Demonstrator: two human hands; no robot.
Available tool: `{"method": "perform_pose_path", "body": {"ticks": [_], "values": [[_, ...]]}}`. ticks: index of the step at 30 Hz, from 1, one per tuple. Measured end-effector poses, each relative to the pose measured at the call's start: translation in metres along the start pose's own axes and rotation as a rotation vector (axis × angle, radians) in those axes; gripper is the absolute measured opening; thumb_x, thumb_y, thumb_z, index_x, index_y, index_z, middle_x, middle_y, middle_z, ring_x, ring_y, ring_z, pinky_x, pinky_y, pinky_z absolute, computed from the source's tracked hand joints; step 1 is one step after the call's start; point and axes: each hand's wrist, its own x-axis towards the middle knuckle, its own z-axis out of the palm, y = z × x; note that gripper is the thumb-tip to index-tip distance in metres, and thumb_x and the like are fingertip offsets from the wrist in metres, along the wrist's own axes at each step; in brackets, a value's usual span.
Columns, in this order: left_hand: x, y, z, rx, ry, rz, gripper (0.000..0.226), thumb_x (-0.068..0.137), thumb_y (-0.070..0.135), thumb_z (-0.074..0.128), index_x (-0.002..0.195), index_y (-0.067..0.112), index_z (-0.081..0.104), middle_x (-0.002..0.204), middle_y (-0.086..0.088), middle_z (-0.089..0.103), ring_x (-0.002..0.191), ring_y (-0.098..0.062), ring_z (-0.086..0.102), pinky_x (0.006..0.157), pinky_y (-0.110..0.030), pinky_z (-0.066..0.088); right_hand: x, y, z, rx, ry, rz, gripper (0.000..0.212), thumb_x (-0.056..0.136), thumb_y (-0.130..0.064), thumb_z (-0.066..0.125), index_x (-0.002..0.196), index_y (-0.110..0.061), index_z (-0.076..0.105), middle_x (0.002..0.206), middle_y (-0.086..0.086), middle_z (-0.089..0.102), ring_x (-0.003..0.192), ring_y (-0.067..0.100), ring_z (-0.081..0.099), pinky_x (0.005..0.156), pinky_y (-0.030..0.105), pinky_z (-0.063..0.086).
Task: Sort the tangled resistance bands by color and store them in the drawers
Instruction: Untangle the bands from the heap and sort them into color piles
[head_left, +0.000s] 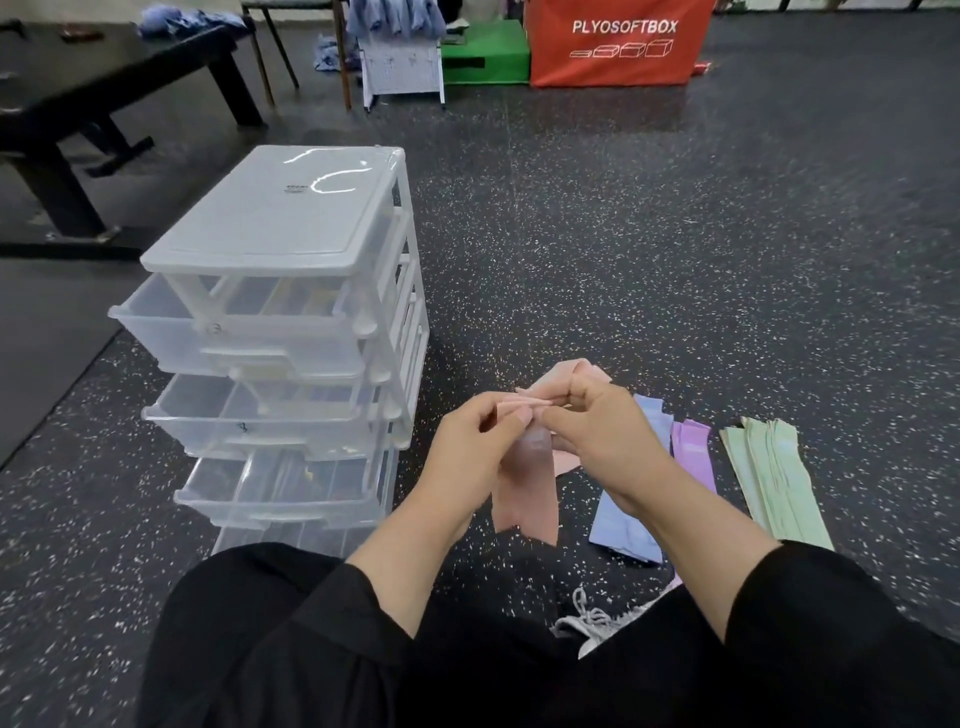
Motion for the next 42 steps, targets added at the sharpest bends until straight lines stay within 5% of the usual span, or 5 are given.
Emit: {"method": "perform_pose_path", "body": {"ticks": [8, 15, 25, 38, 42], "values": [[0.03, -0.073, -0.011, -0.027, 0.131, -0.194, 0.02, 0.101, 0.024, 0.061, 0.089, 0.029, 0.077, 0.091, 0.004, 0.073, 0.084, -0.008, 0.06, 0.081, -0.031, 0.046, 0.046, 0.078, -0.029, -0.203, 0.174, 0.153, 0.02, 0.099, -0.013, 0.054, 0.091, -0.022, 0.07, 0.091, -0.005, 0.073, 0.089, 0.021, 0.069, 0.081, 0.041, 0.057], [0.055, -0.136, -0.008, -0.103, 0.12, -0.416, 0.018, 0.095, 0.028, 0.063, 0.099, 0.029, 0.08, 0.108, -0.004, 0.077, 0.108, -0.024, 0.068, 0.101, -0.042, 0.05, 0.072, 0.159, -0.041, -0.576, 0.064, 0.26, 0.025, 0.103, -0.02, 0.047, 0.117, -0.027, 0.066, 0.097, -0.003, 0.064, 0.064, 0.008, 0.051, 0.055, 0.021, 0.037], [0.081, -0.157, 0.013, -0.189, 0.082, -0.471, 0.021, 0.101, 0.006, 0.055, 0.102, 0.009, 0.076, 0.078, 0.009, 0.077, 0.068, 0.002, 0.07, 0.055, -0.012, 0.049, 0.121, 0.208, -0.038, -0.929, -0.152, 0.289, 0.046, 0.103, -0.019, 0.048, 0.149, -0.012, 0.046, 0.152, 0.011, 0.046, 0.137, 0.028, 0.045, 0.108, 0.031, 0.035], [0.1, -0.176, 0.022, -0.199, 0.088, -0.551, 0.018, 0.102, 0.023, 0.06, 0.103, 0.025, 0.078, 0.101, -0.004, 0.08, 0.105, -0.032, 0.074, 0.094, -0.058, 0.055, 0.191, 0.227, -0.047, -1.153, -0.22, 0.333, 0.06, 0.101, -0.016, 0.035, 0.154, -0.042, 0.024, 0.167, 0.003, 0.014, 0.154, 0.029, 0.01, 0.116, 0.059, 0.029], [0.1, -0.174, 0.022, -0.214, 0.071, -0.555, 0.019, 0.103, 0.024, 0.06, 0.102, 0.026, 0.079, 0.101, -0.006, 0.079, 0.107, -0.034, 0.072, 0.094, -0.057, 0.055, 0.206, 0.215, -0.046, -1.038, -0.219, 0.25, 0.047, 0.094, -0.027, 0.037, 0.136, -0.045, 0.051, 0.141, -0.002, 0.053, 0.13, 0.027, 0.048, 0.104, 0.052, 0.044]]}}
